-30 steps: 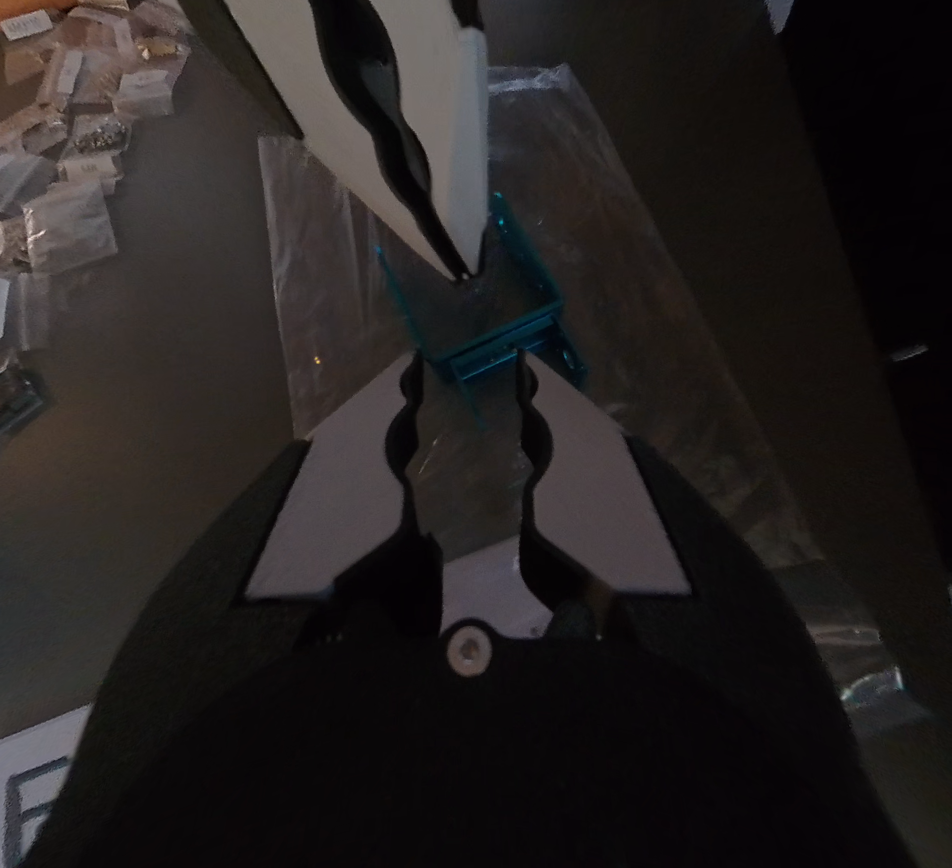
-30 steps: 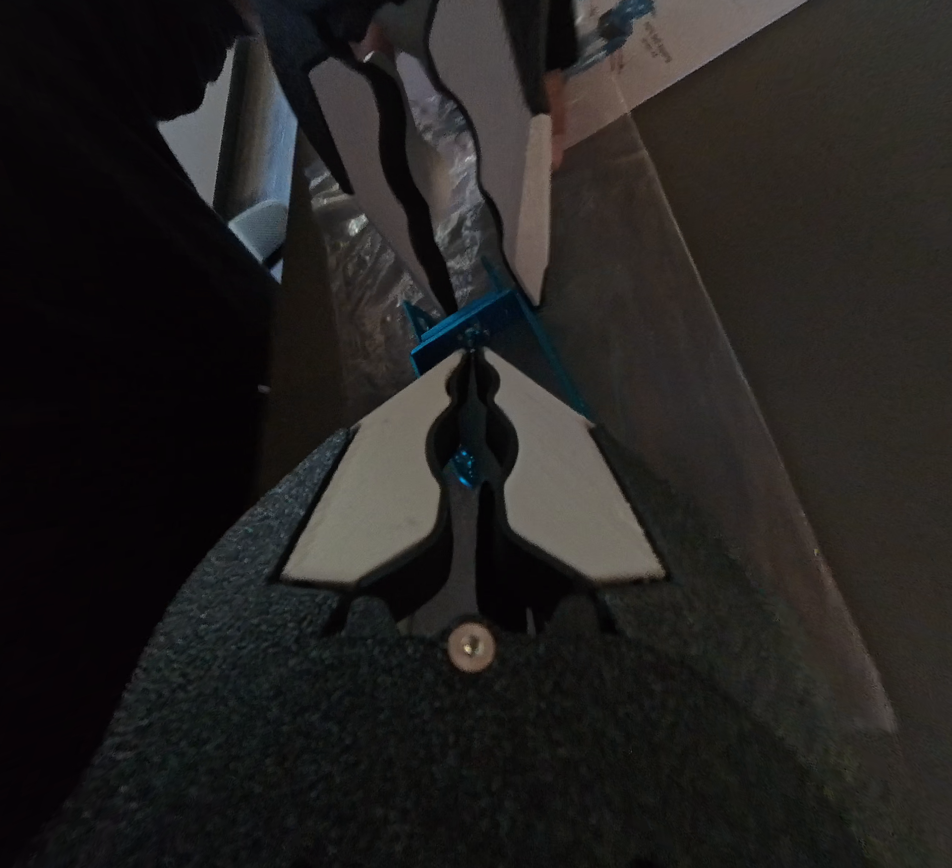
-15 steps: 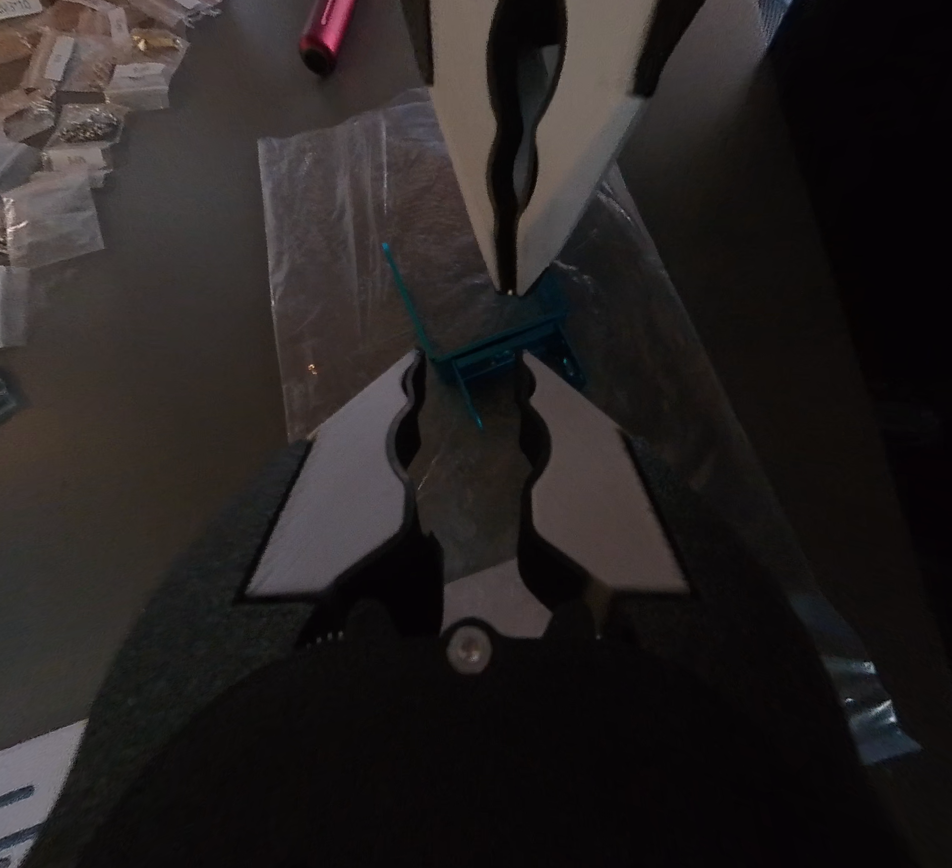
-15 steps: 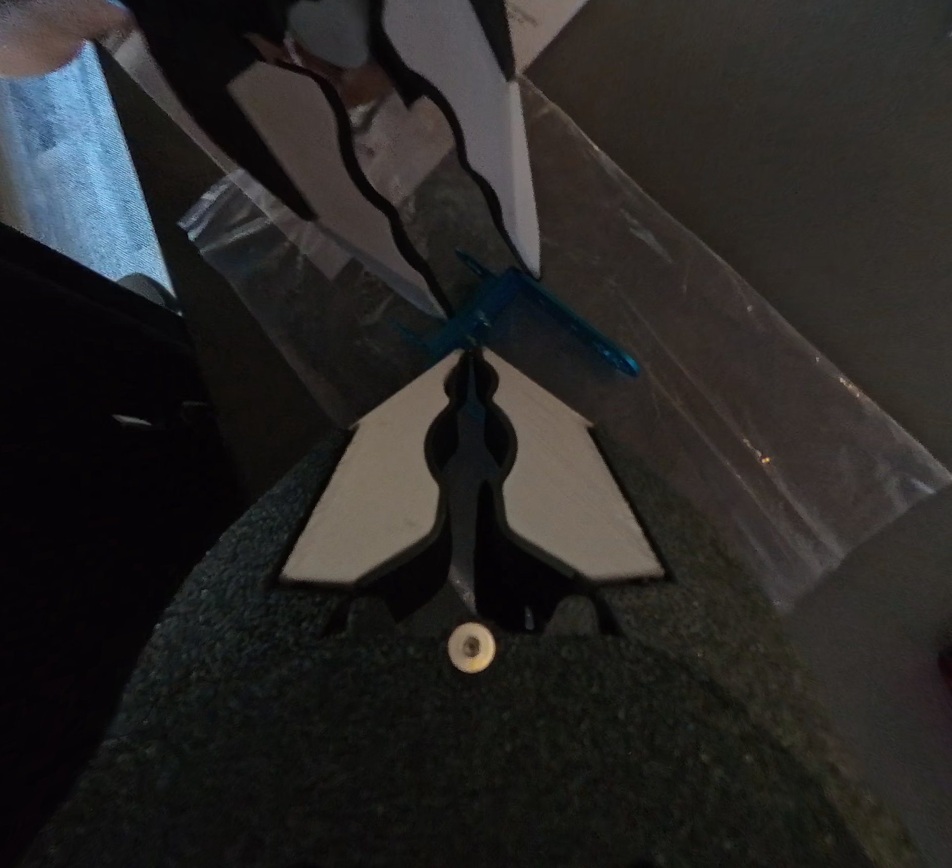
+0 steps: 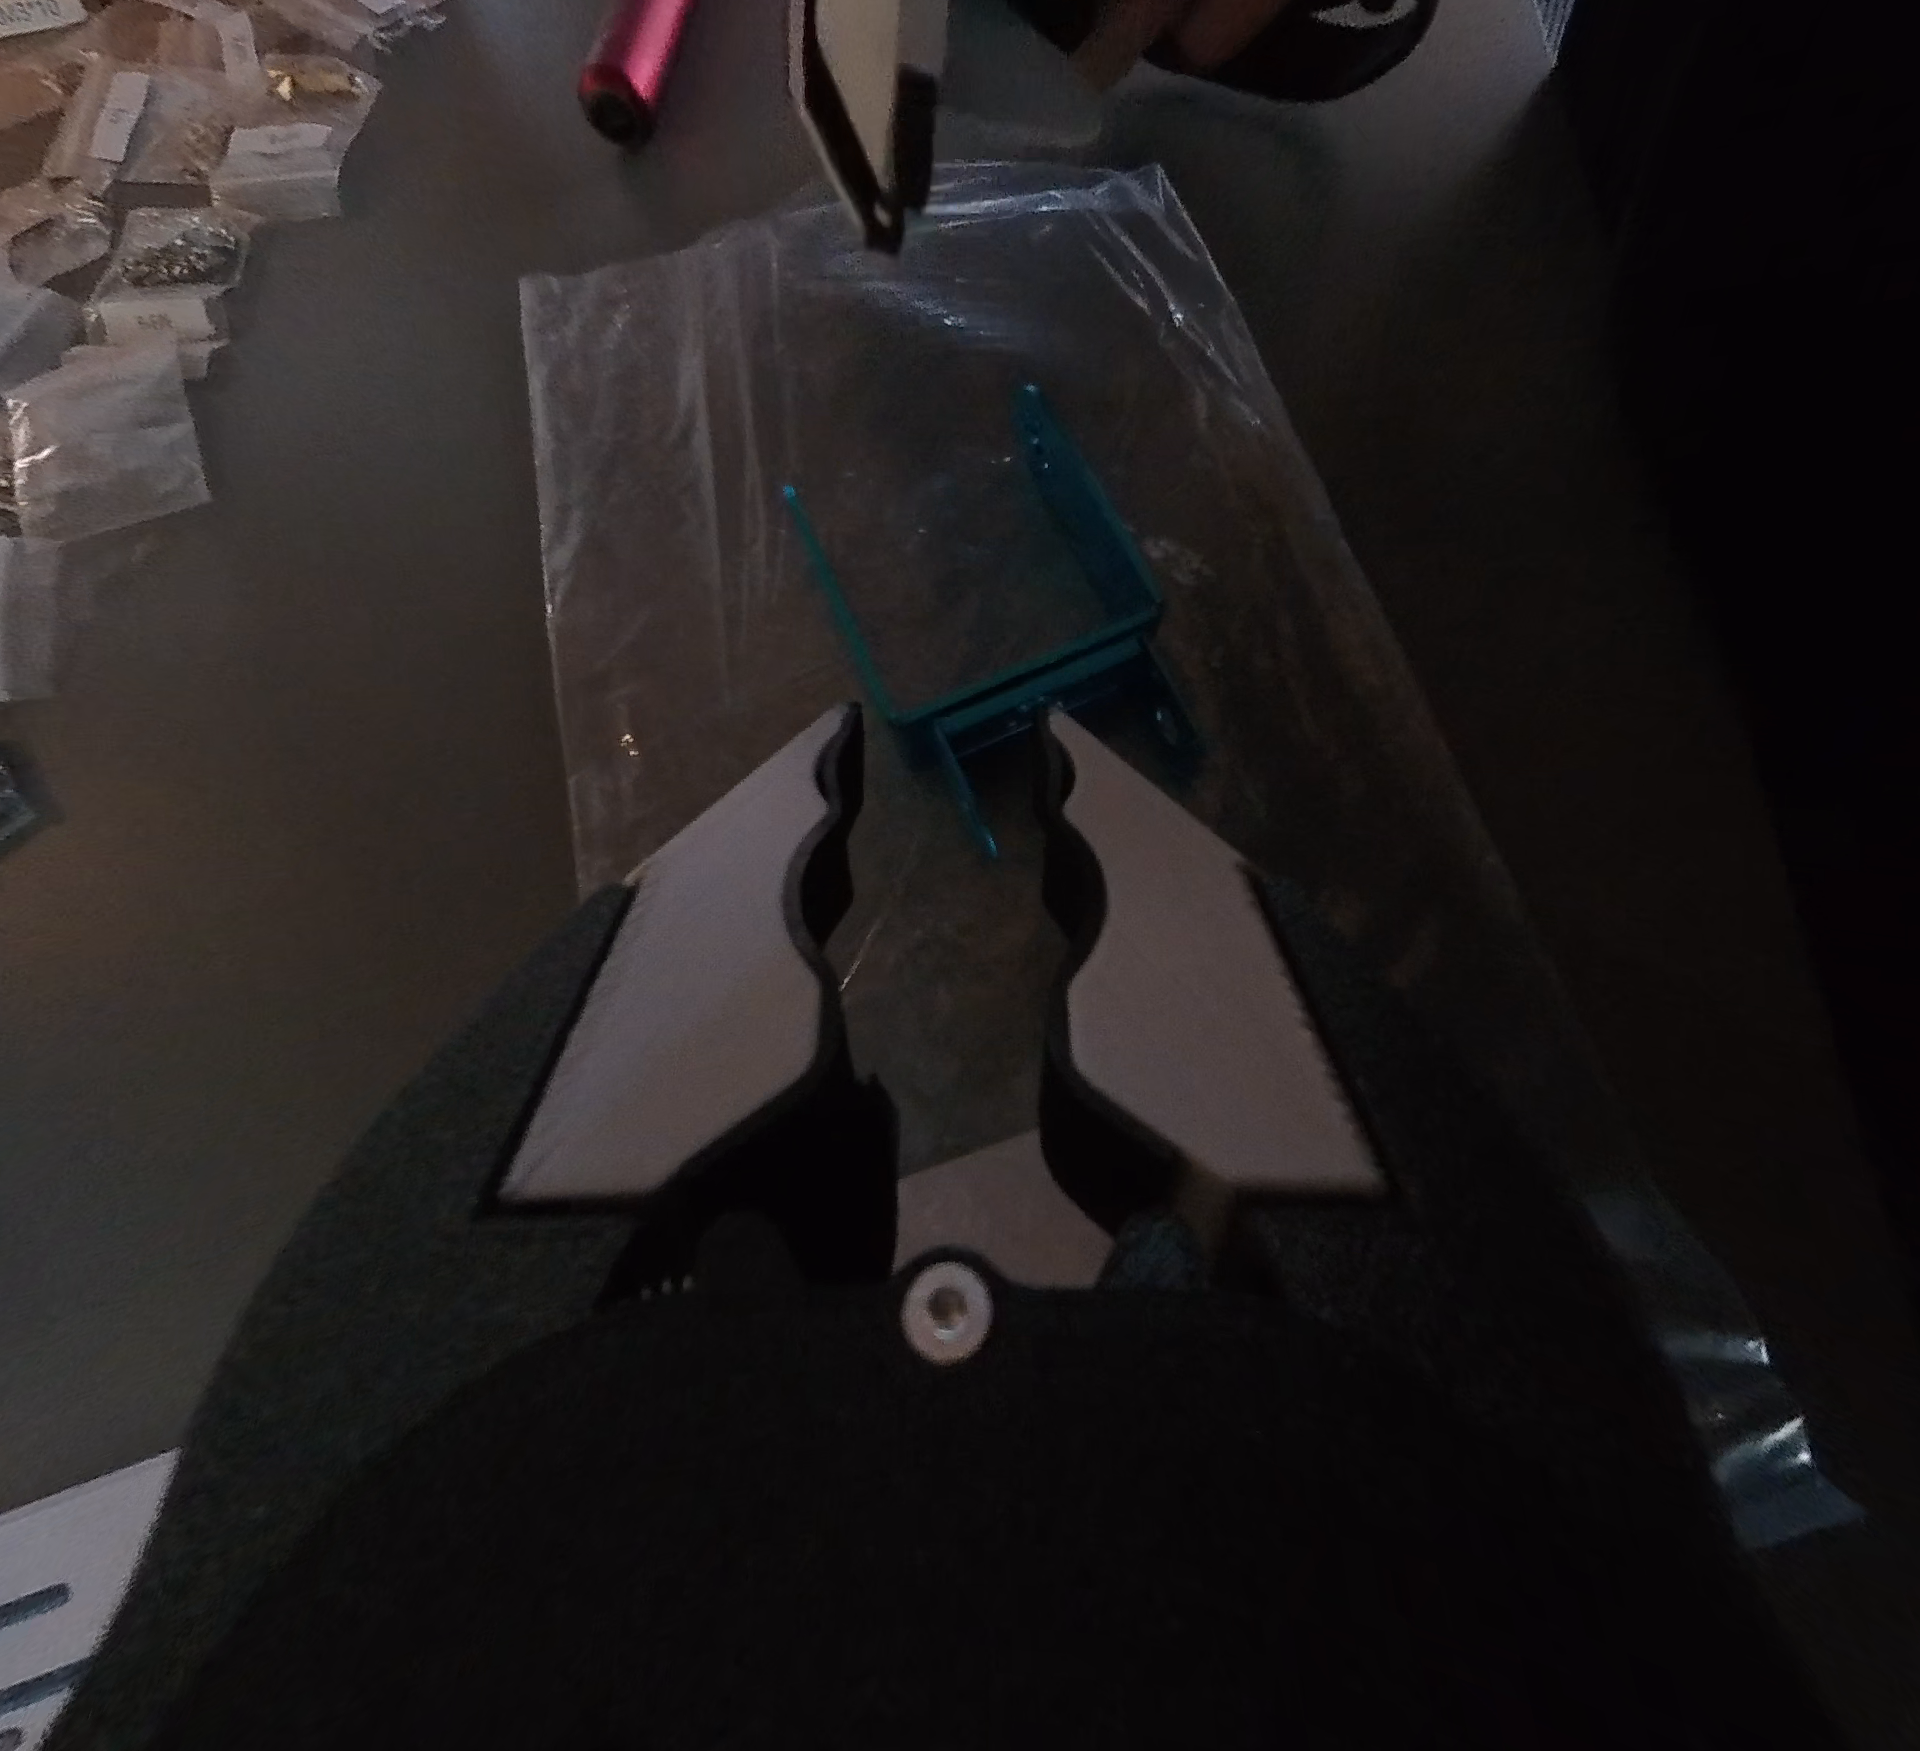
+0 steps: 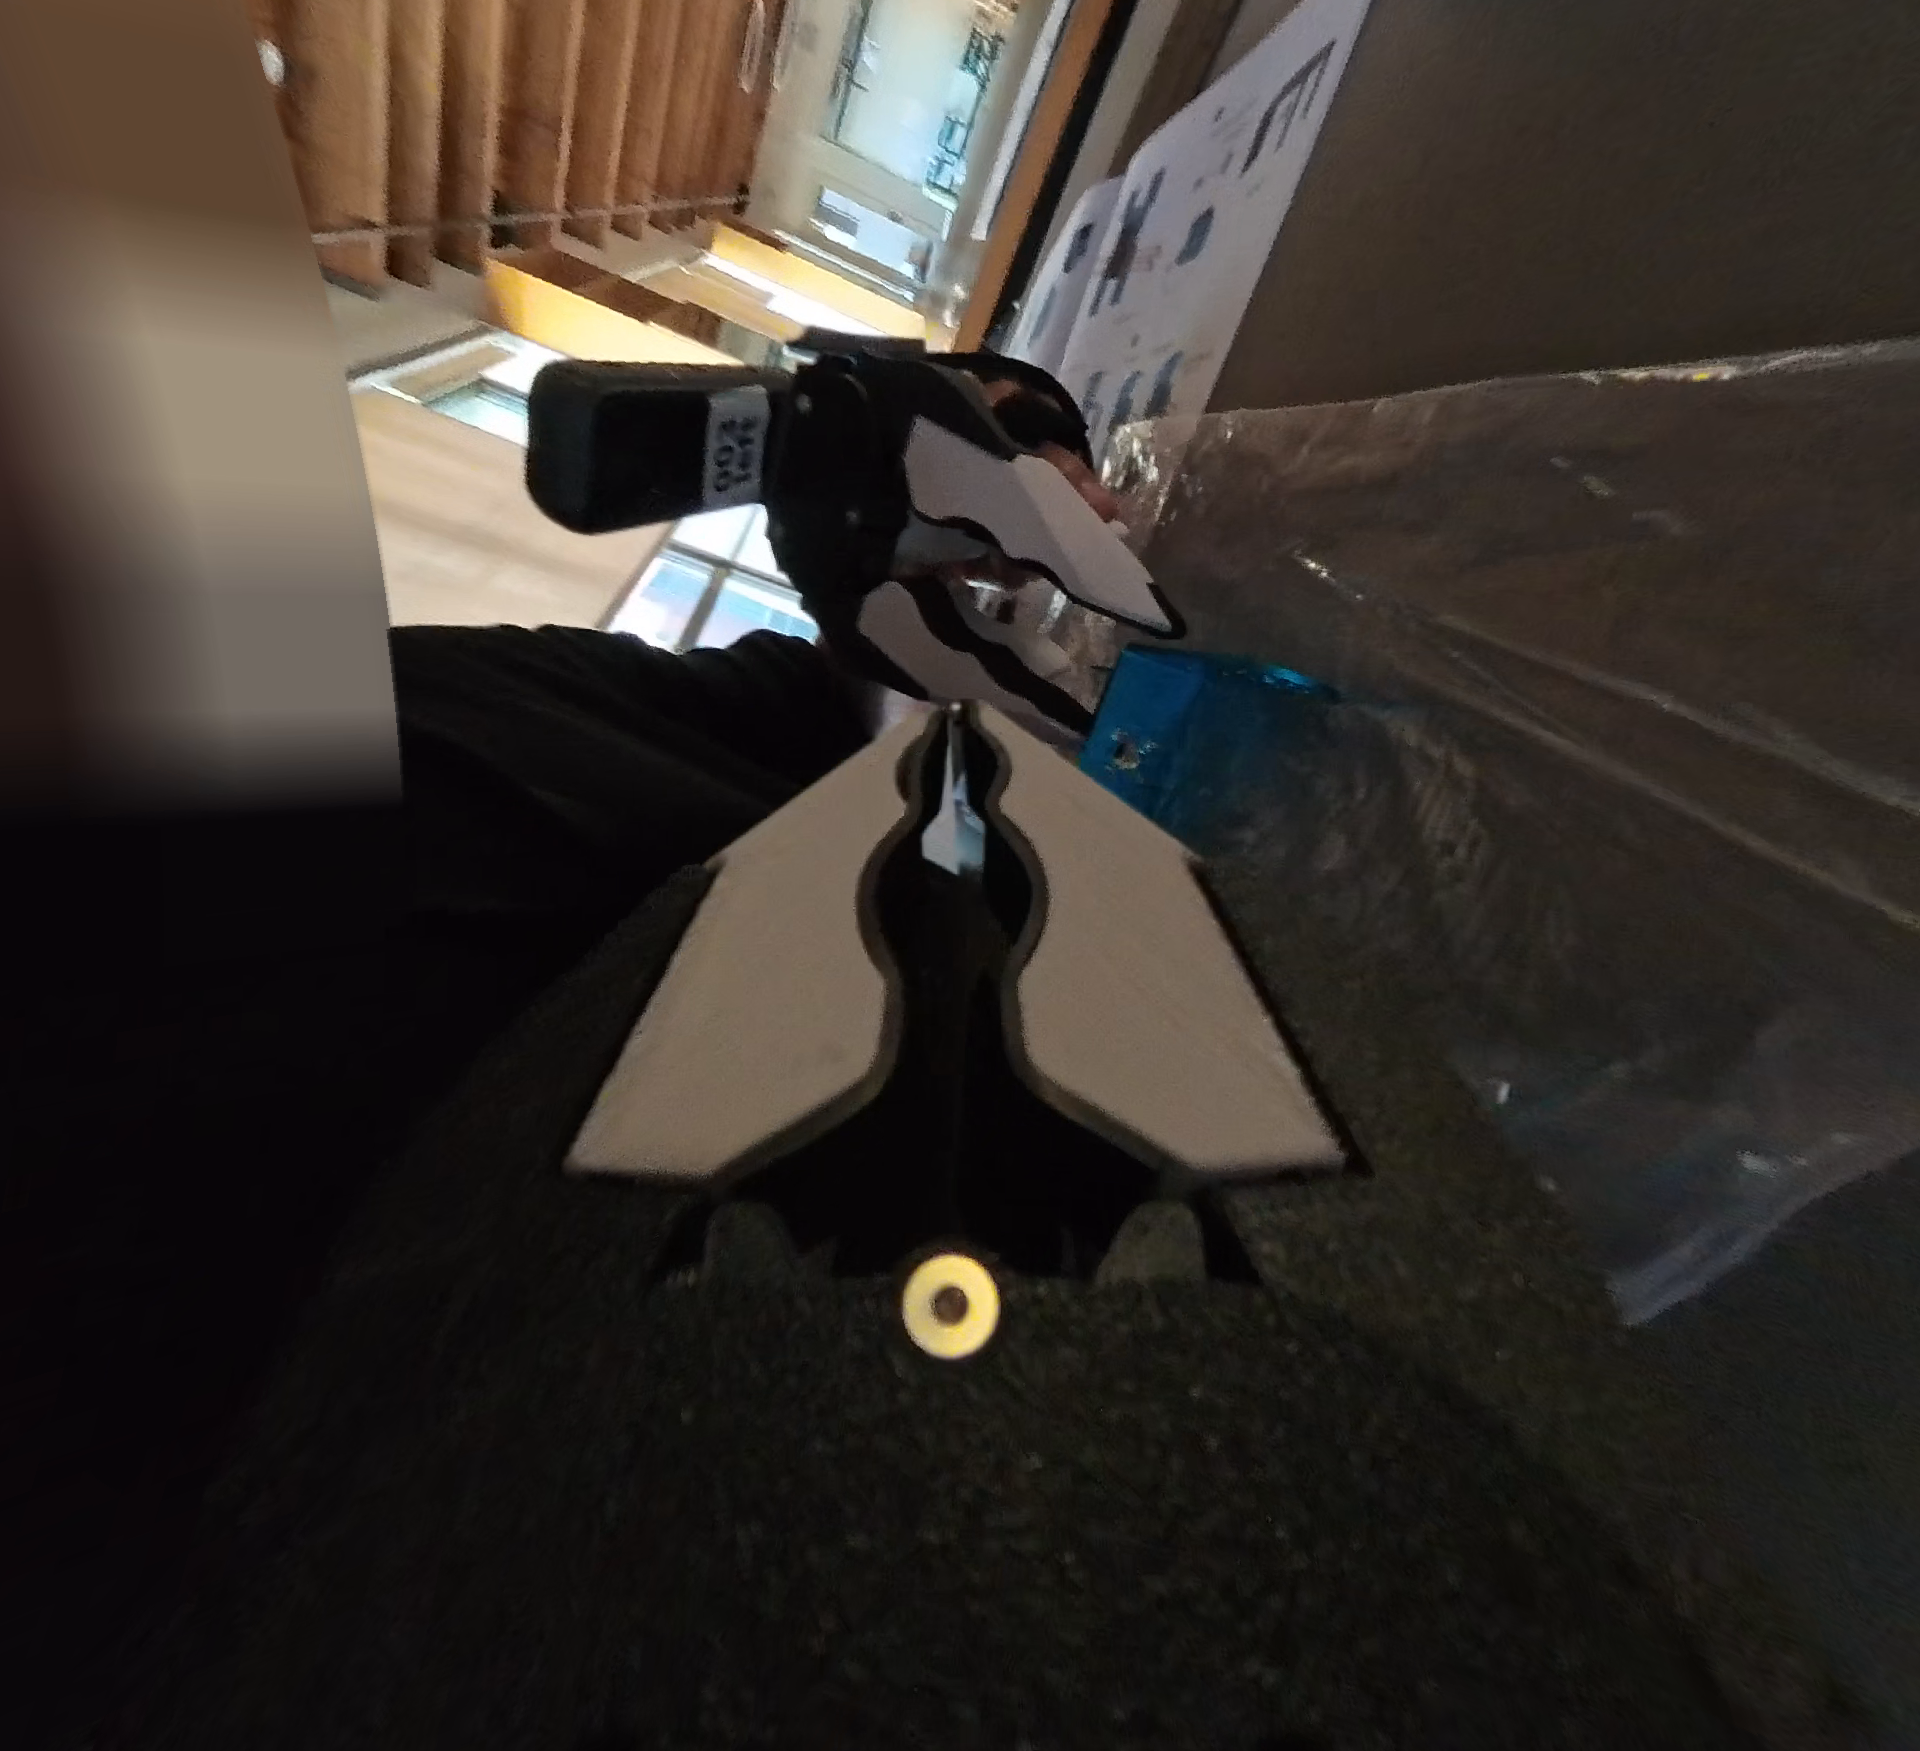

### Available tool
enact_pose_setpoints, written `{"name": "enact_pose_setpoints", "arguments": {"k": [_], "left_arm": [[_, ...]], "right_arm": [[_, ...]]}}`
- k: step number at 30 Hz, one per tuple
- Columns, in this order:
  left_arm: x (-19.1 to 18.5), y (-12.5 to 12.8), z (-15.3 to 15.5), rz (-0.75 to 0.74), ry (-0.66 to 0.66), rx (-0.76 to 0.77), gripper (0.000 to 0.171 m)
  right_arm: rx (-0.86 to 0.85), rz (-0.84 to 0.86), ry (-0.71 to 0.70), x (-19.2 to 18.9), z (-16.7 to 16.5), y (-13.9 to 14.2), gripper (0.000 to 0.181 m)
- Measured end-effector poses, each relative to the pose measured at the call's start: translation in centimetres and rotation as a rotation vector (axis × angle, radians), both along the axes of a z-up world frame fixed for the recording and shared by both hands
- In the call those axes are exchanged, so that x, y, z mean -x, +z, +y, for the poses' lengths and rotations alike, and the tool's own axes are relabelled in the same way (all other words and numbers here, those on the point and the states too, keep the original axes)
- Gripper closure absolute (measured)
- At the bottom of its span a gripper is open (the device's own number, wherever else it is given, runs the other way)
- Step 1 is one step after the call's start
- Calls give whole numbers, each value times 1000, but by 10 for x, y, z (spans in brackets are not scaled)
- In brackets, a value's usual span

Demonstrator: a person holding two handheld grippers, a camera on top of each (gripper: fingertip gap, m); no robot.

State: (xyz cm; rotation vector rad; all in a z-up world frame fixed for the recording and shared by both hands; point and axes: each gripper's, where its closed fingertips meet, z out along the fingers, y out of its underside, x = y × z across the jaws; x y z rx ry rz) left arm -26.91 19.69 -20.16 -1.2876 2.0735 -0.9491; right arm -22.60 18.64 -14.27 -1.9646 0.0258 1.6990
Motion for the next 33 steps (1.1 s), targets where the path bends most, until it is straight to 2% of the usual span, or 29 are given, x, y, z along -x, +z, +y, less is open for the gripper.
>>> {"name": "enact_pose_setpoints", "arguments": {"k": [8,10,13,16,17,22,27,33], "left_arm": [[0,-2,-4,6,-12,-13,140],[0,-2,-4,5,-7,-11,140],[0,-2,-2,10,2,-12,141],[0,-5,-2,22,4,-17,144],[0,-6,-2,29,1,-17,144],[2,-4,0,23,6,-8,144],[5,-6,6,32,16,-25,144],[7,-7,9,37,20,-27,143]], "right_arm": [[16,126,-34,-3,-3,8,160],[34,103,-40,-3,-4,4,154],[-36,-173,-44,-4,-5,-14,159],[-165,-628,-22,-12,3,-36,162],[-211,-716,-1,-10,5,-37,164],[-240,-883,111,8,12,-52,163],[-260,-896,163,20,21,-60,161],[-281,-1100,275,11,20,-72,167]]}}
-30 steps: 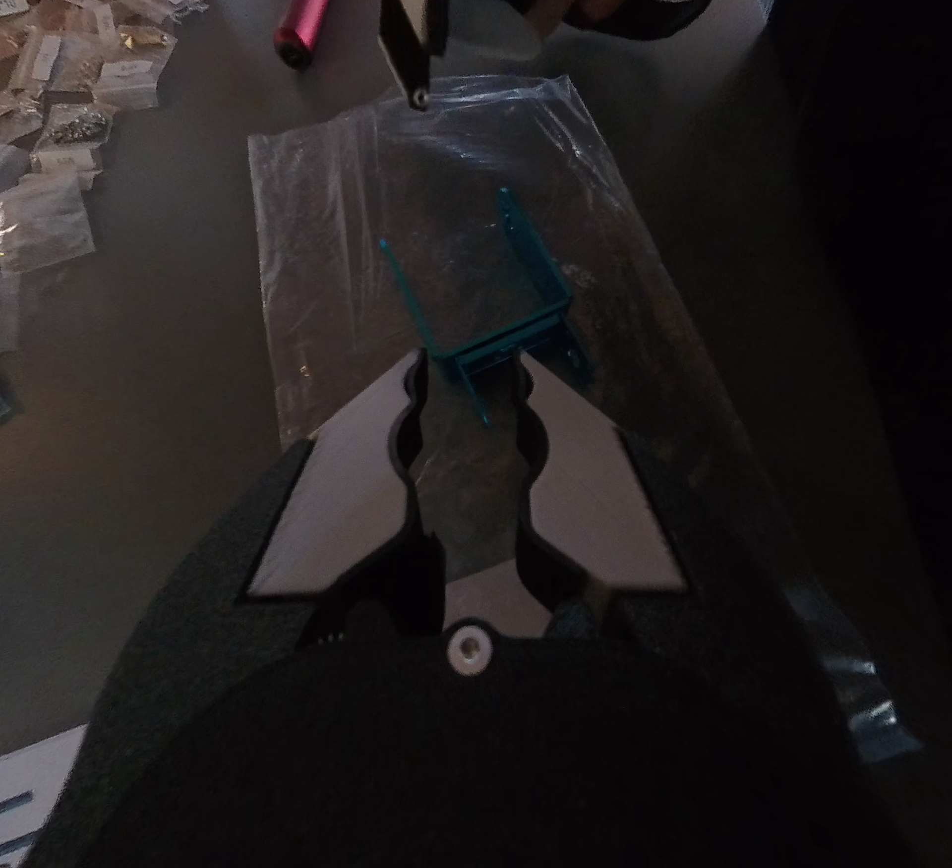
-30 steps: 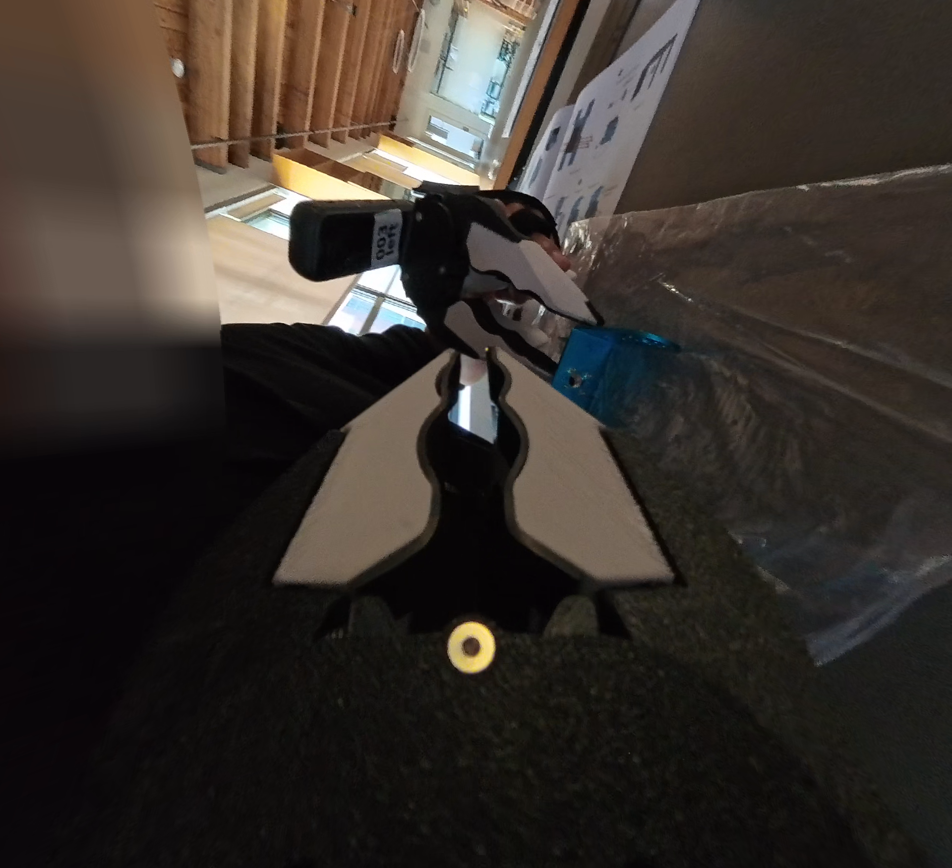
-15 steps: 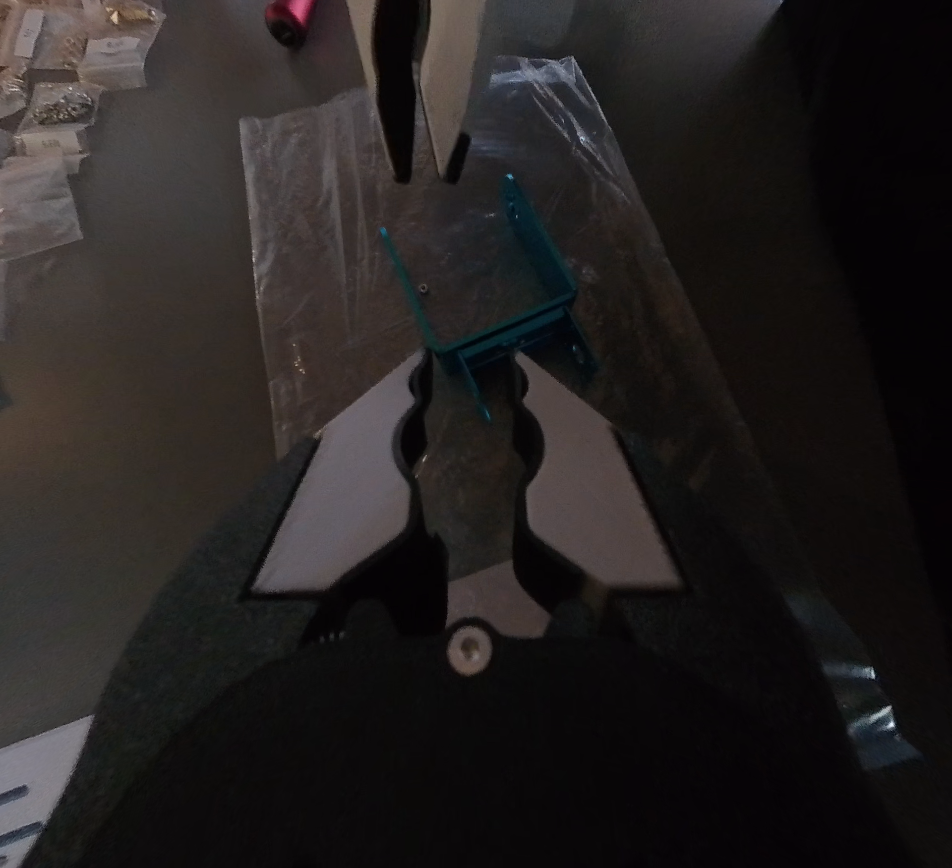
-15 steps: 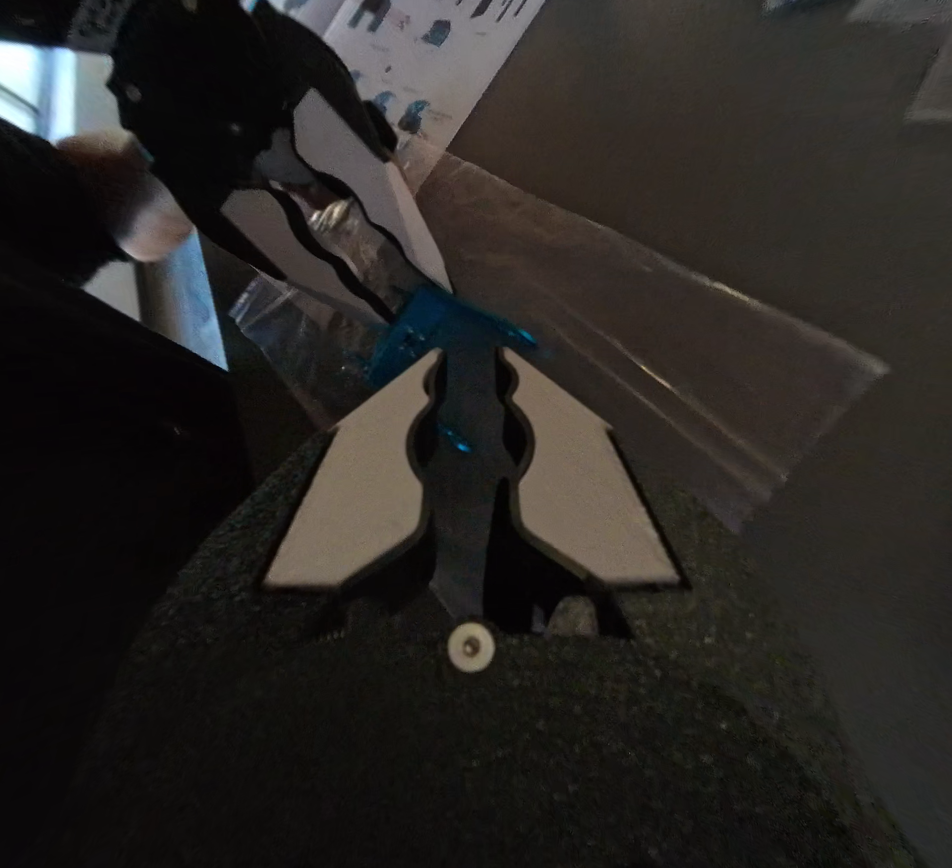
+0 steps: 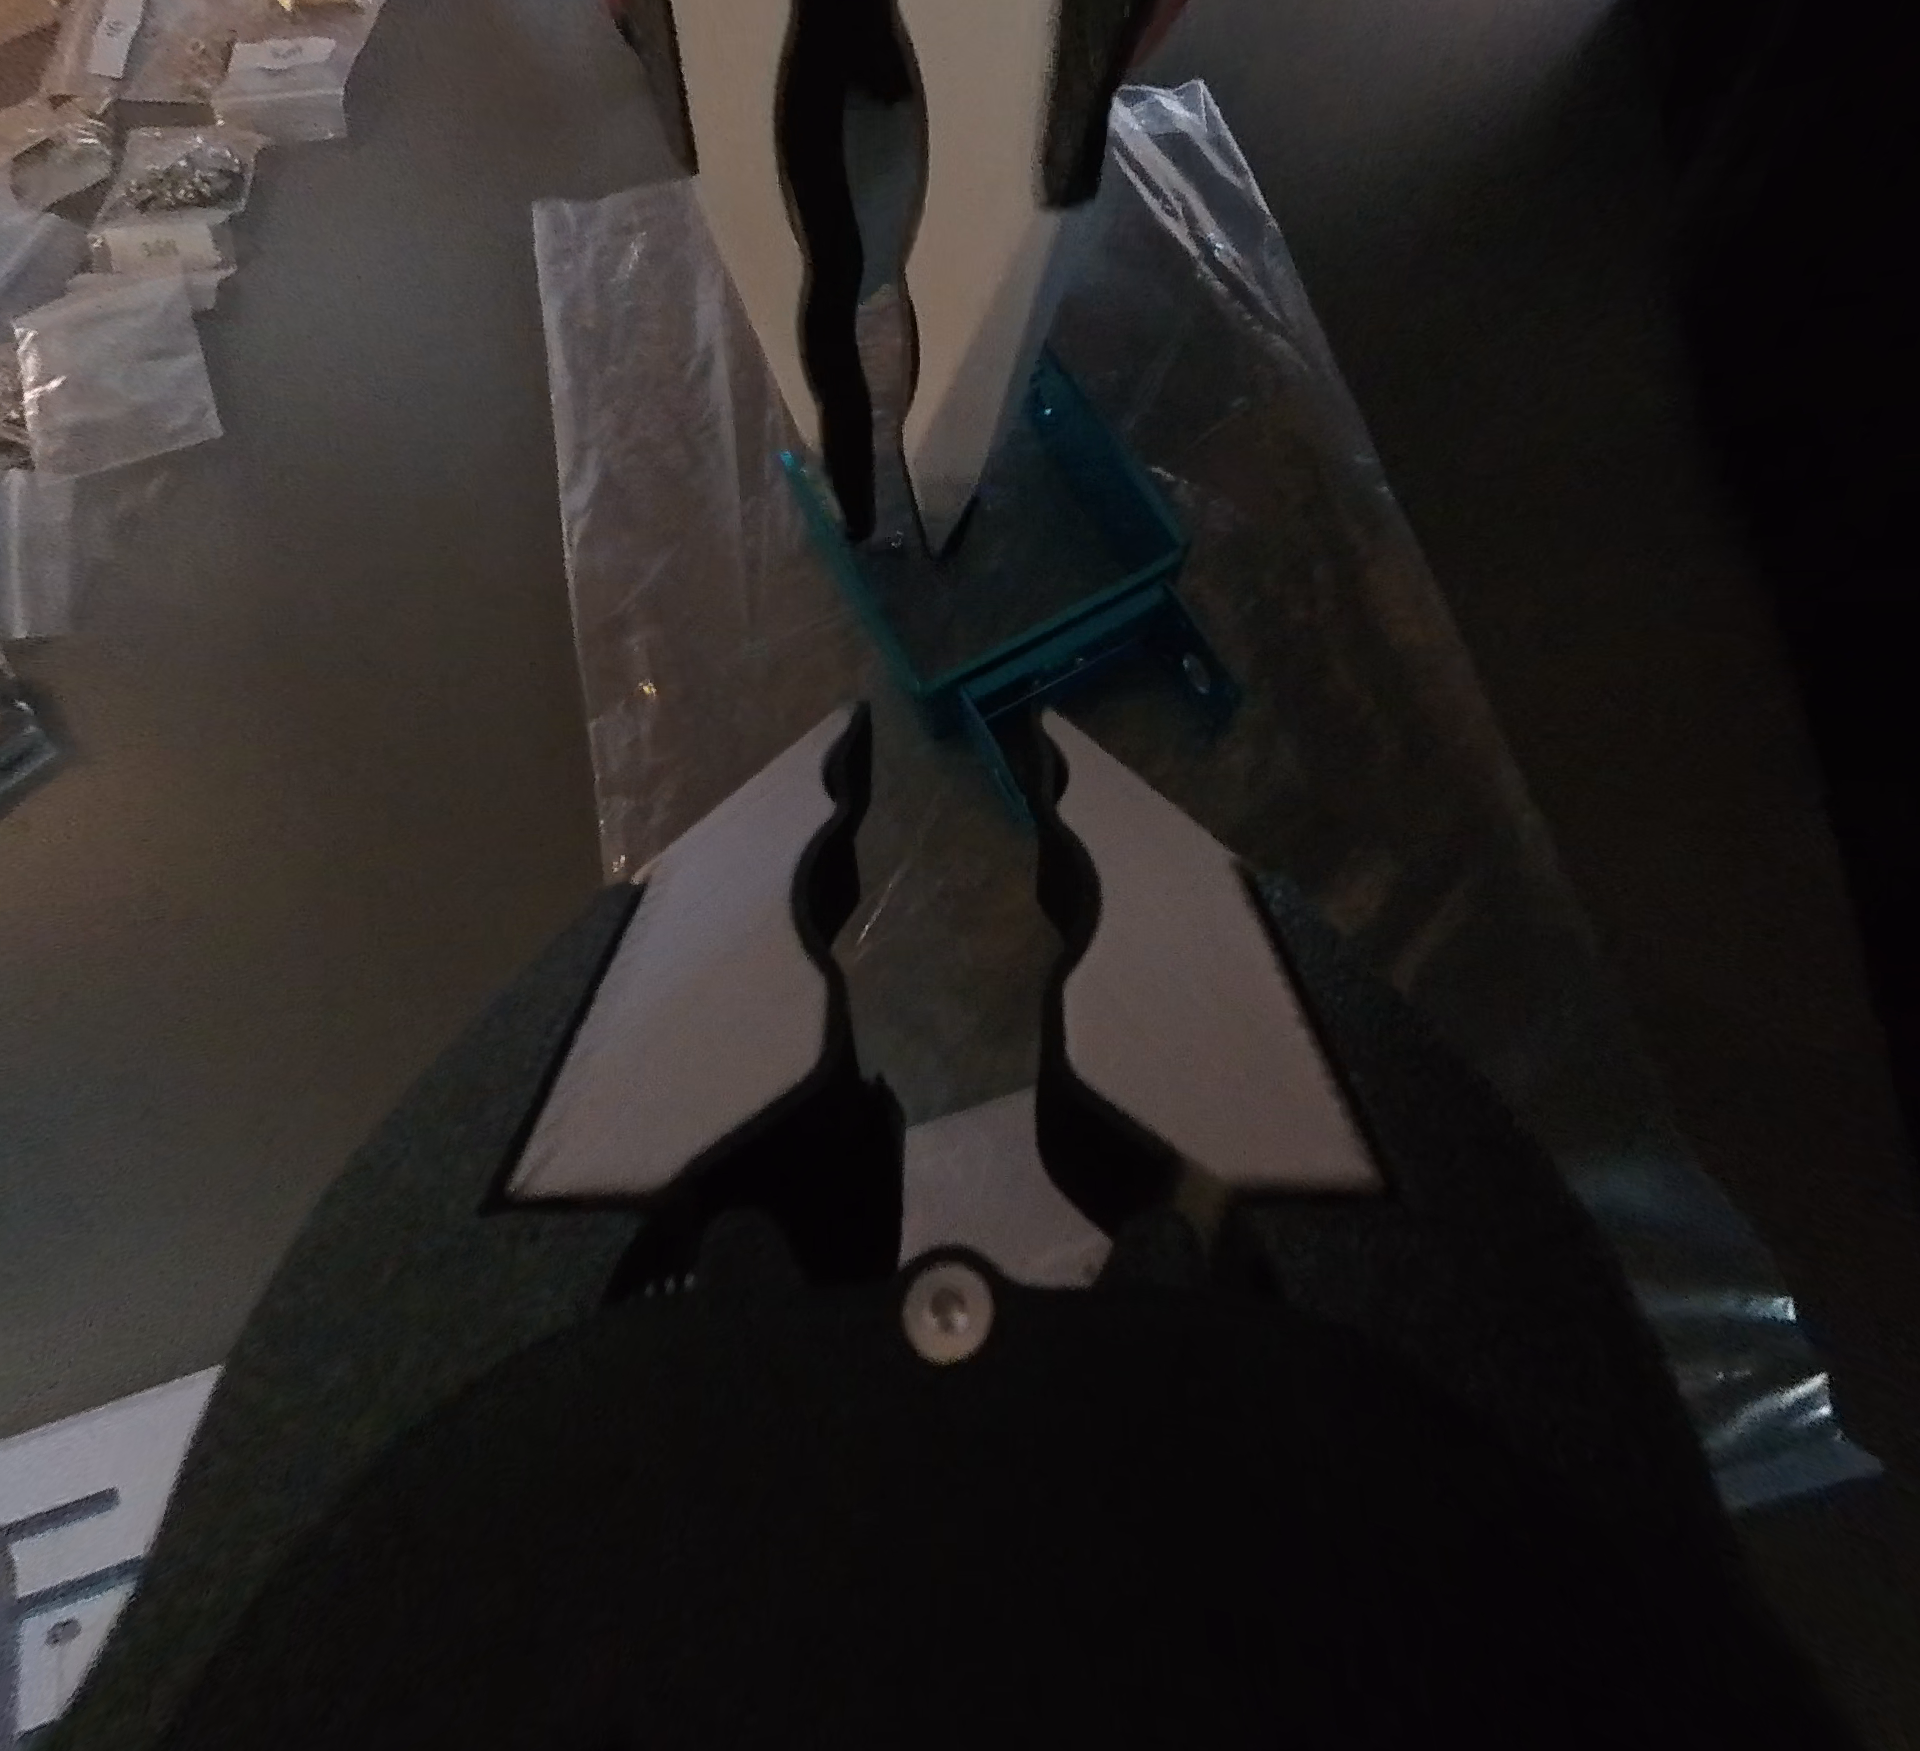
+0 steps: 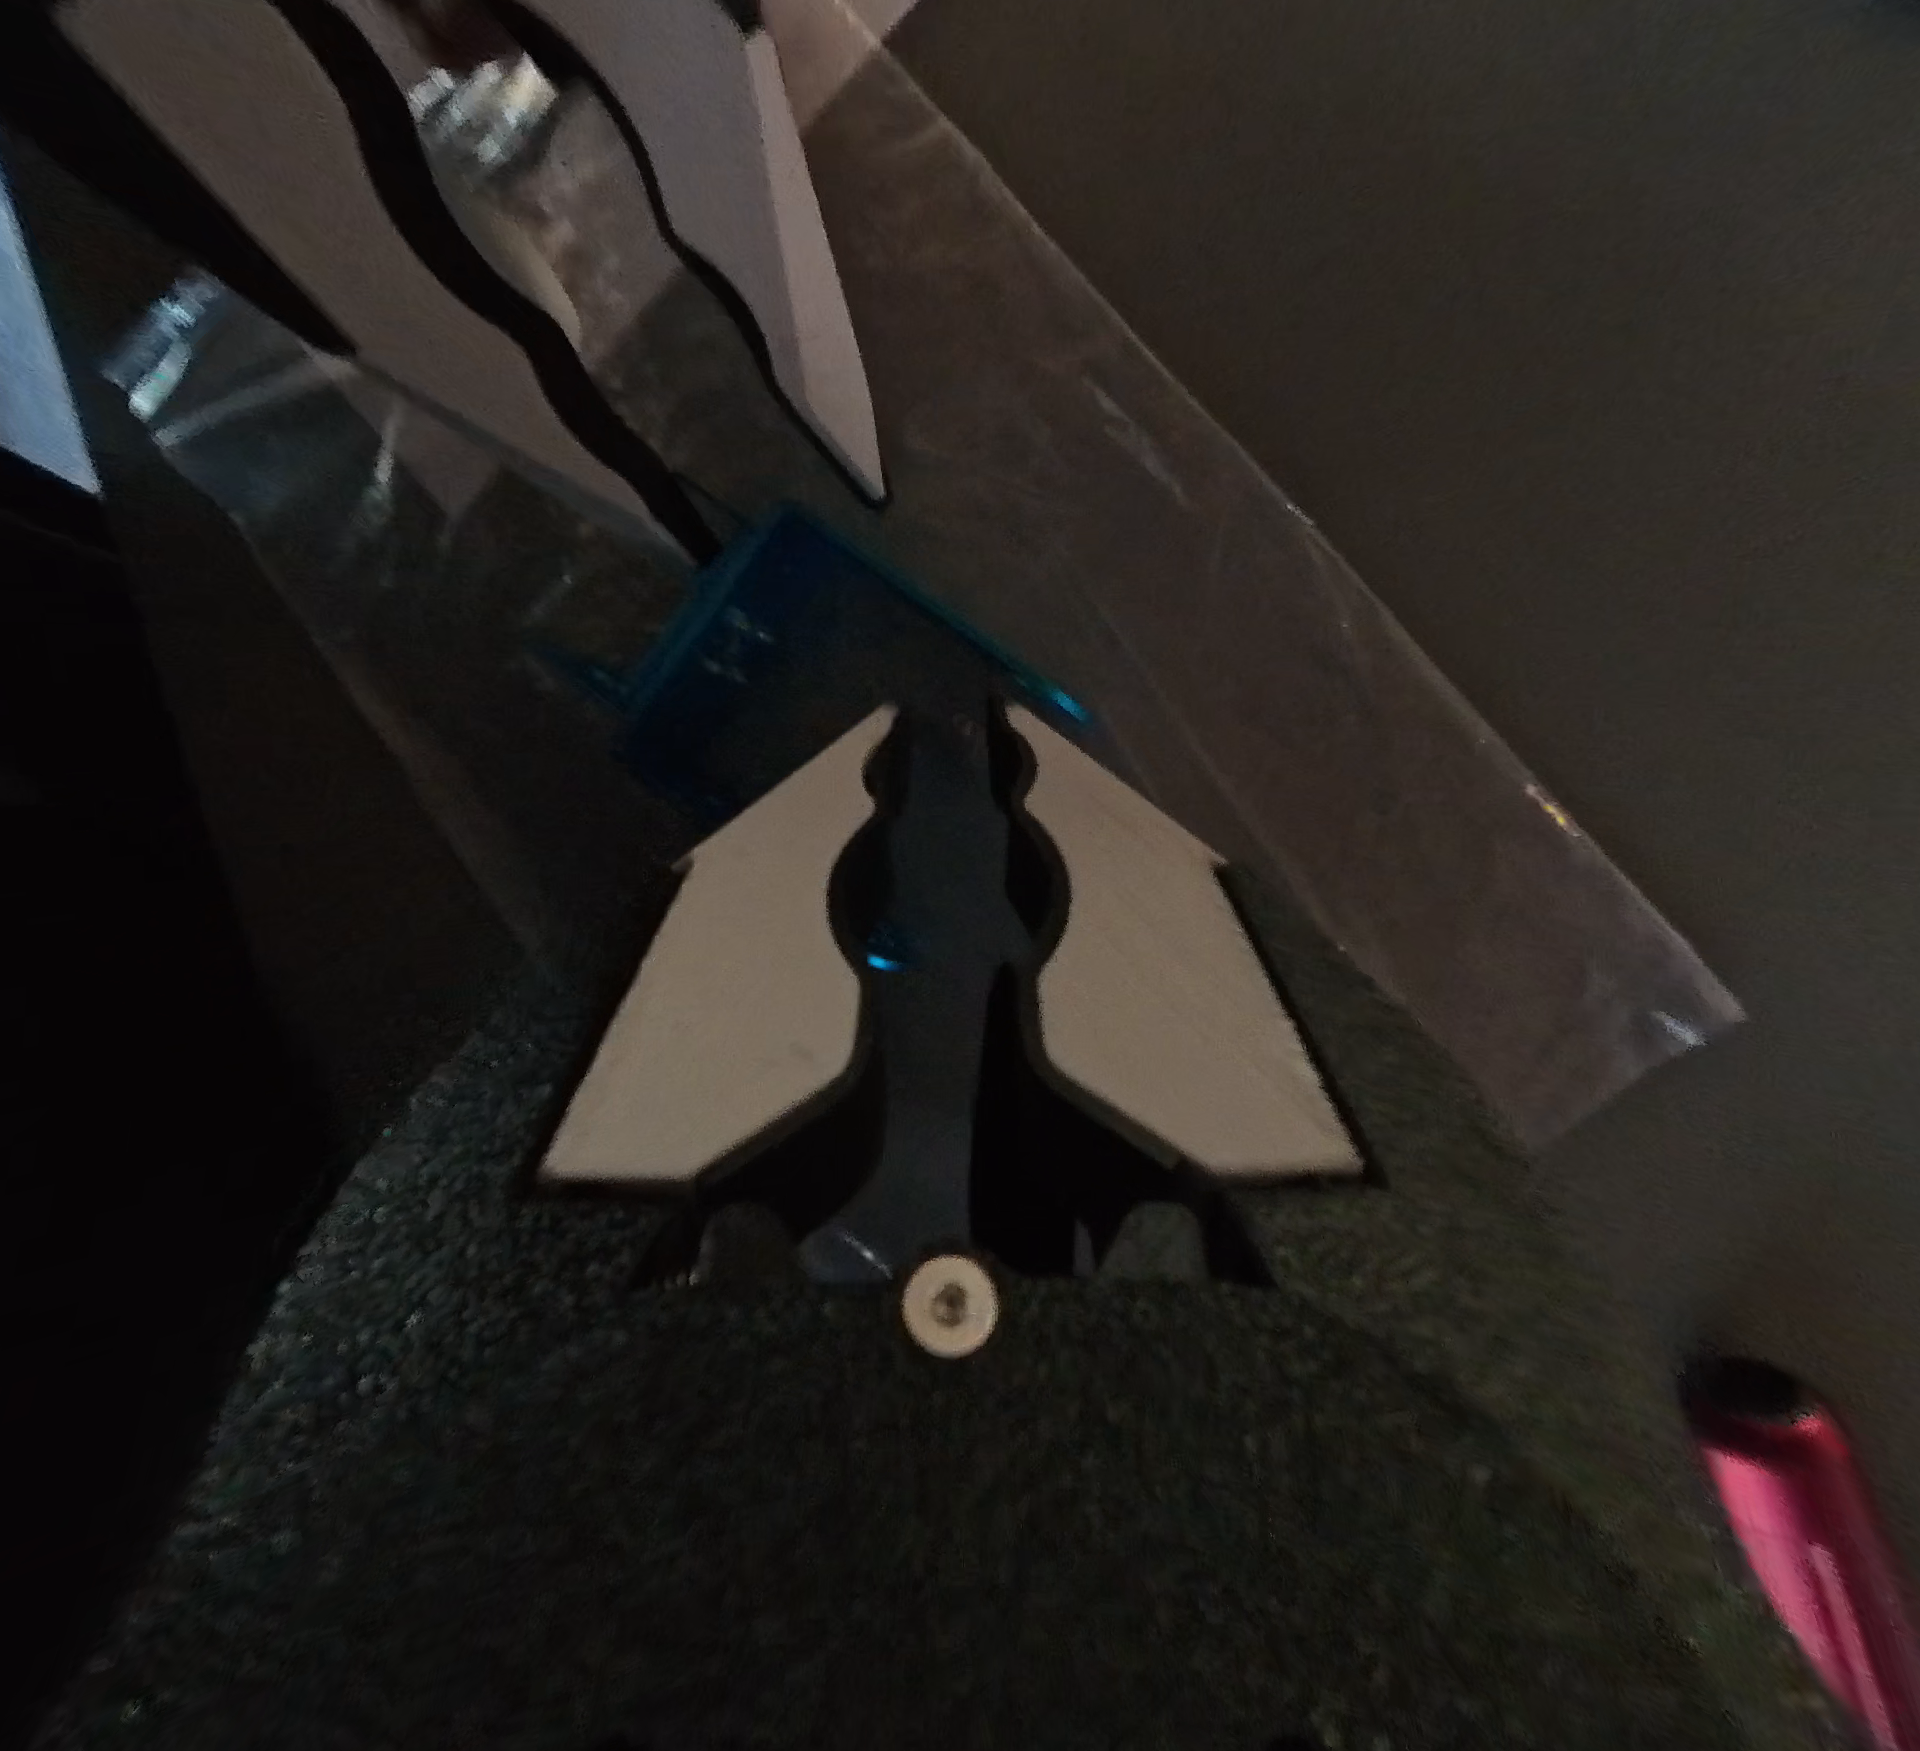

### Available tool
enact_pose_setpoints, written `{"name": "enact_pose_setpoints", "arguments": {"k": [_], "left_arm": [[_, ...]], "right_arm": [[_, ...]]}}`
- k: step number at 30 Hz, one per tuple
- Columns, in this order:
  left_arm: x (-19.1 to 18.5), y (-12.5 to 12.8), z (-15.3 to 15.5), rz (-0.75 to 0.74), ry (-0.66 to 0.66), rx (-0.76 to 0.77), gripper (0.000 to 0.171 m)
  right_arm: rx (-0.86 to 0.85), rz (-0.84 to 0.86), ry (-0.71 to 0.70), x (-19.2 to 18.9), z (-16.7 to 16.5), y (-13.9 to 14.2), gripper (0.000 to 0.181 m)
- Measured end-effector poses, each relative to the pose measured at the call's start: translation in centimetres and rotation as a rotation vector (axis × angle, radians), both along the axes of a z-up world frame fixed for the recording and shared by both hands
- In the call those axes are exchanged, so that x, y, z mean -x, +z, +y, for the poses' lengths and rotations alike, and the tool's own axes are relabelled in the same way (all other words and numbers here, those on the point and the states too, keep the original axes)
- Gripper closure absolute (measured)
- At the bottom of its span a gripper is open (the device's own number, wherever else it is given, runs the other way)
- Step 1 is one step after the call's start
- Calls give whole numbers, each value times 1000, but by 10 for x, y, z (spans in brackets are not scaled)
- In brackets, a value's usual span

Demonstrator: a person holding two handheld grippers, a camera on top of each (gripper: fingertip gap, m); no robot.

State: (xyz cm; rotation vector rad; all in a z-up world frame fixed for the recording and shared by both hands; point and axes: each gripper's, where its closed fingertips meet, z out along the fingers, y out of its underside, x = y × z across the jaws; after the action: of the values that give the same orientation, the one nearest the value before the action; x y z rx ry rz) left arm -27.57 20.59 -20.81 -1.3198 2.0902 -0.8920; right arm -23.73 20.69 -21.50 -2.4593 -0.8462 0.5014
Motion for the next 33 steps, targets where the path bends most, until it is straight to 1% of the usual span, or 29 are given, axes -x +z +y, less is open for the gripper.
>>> {"name": "enact_pose_setpoints", "arguments": {"k": [3,5,12,14,17,24,28,33], "left_arm": [[0,0,0,-1,-1,1,143],[0,0,0,-2,-2,1,143],[1,-1,-1,5,-6,-12,143],[1,-2,-1,6,-8,-18,143],[1,-3,-1,10,-8,-22,143],[0,-2,-2,6,-8,-25,143],[0,-3,-2,8,-6,-22,143],[0,-1,-1,3,-2,-5,143]], "right_arm": [[-65,-112,57,-2,4,0,173],[-54,-156,99,-1,3,-2,173],[-26,-214,185,0,2,-2,172],[-12,-206,191,0,1,-2,173],[15,-203,202,0,-2,-2,170],[8,-194,202,-1,0,-2,174],[-42,-186,193,0,0,-2,177],[-100,-130,140,-1,1,3,179]]}}
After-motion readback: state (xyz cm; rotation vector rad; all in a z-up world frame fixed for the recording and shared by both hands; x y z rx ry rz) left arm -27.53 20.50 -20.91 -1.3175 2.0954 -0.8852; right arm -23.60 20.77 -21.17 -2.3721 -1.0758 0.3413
